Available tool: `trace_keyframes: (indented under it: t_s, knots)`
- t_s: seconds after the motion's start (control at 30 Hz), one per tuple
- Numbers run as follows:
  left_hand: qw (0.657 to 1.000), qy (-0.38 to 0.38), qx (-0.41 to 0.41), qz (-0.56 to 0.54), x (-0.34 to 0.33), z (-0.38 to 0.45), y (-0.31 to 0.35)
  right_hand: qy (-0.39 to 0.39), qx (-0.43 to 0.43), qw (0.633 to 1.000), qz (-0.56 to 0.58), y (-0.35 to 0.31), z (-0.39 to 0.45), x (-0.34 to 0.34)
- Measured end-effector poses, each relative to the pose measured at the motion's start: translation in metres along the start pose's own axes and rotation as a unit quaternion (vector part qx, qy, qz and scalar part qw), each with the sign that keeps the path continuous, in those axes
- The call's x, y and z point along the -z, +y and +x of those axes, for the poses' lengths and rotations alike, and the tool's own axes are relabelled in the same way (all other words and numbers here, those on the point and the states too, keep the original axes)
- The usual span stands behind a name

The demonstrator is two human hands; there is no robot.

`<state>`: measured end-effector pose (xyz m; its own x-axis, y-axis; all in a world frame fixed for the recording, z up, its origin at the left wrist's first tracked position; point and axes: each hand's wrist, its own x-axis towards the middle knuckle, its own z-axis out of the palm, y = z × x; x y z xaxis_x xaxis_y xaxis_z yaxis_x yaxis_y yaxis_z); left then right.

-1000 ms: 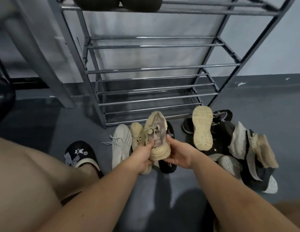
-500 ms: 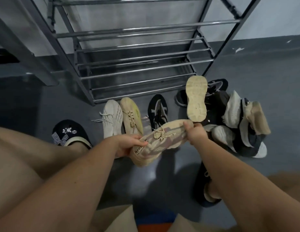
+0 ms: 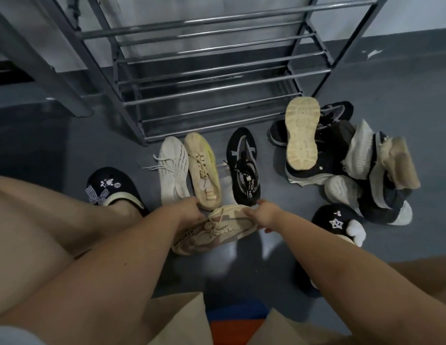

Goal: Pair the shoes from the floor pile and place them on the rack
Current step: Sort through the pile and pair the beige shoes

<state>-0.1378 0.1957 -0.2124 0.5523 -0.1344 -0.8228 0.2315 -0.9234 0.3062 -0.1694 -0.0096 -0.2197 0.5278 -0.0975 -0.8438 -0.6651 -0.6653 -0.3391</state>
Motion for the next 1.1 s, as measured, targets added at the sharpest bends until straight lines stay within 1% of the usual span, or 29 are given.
trace_keyframes:
  t_s: [0.03, 0.07, 0.1, 0.17, 0.23, 0.3, 0.37, 0.47, 0.6, 0.67, 0.73, 0.83, 0.9, 0.97, 1.03, 1.1]
  knots:
    - [0.999, 0.014, -0.015, -0.033, 0.000, 0.000, 0.005, 0.015, 0.019, 0.999, -0.026, -0.002, -0.001, 0.003]
    - [0.998, 0.032, -0.029, -0.043, 0.000, 0.000, 0.010, 0.031, 0.037, 0.997, -0.062, -0.003, -0.002, 0.008]
    - [0.997, 0.053, -0.049, -0.031, 0.000, 0.000, 0.015, 0.048, 0.052, 0.992, -0.100, -0.003, -0.004, 0.014]
    - [0.990, 0.098, -0.095, 0.020, -0.001, 0.001, 0.026, 0.088, 0.067, 0.977, -0.182, -0.001, -0.008, 0.030]
    - [0.979, 0.118, -0.146, 0.085, 0.000, 0.000, 0.042, 0.136, 0.077, 0.954, -0.257, 0.005, -0.011, 0.048]
    - [0.959, 0.137, -0.193, 0.156, 0.004, -0.001, 0.062, 0.181, 0.081, 0.933, -0.299, 0.013, -0.015, 0.069]
    - [0.943, 0.139, -0.224, 0.206, 0.008, -0.002, 0.085, 0.219, 0.073, 0.923, -0.309, 0.023, -0.018, 0.093]
    - [0.928, 0.118, -0.237, 0.261, 0.013, 0.001, 0.123, 0.267, 0.046, 0.916, -0.296, 0.047, -0.022, 0.130]
    - [0.914, 0.102, -0.267, 0.287, 0.008, 0.010, 0.178, 0.348, -0.003, 0.899, -0.265, 0.089, -0.028, 0.172]
    - [0.902, 0.098, -0.293, 0.303, -0.001, 0.013, 0.204, 0.392, -0.027, 0.889, -0.235, 0.112, -0.030, 0.188]
    - [0.895, 0.082, -0.304, 0.315, -0.013, 0.017, 0.224, 0.442, -0.019, 0.870, -0.216, 0.132, -0.031, 0.198]
    - [0.904, 0.053, -0.303, 0.296, -0.035, 0.026, 0.253, 0.492, -0.007, 0.859, -0.140, 0.156, -0.027, 0.206]
    - [0.915, 0.035, -0.306, 0.261, -0.046, 0.029, 0.275, 0.513, -0.026, 0.857, -0.036, 0.171, -0.023, 0.212]
    - [0.925, 0.018, -0.312, 0.216, -0.054, 0.033, 0.299, 0.511, -0.056, 0.852, 0.101, 0.183, -0.020, 0.217]
    - [0.935, -0.001, -0.316, 0.160, -0.062, 0.036, 0.325, 0.485, -0.091, 0.834, 0.247, 0.194, -0.013, 0.223]
    - [0.946, -0.018, -0.312, 0.090, -0.069, 0.038, 0.350, 0.442, -0.116, 0.808, 0.373, 0.198, -0.006, 0.226]
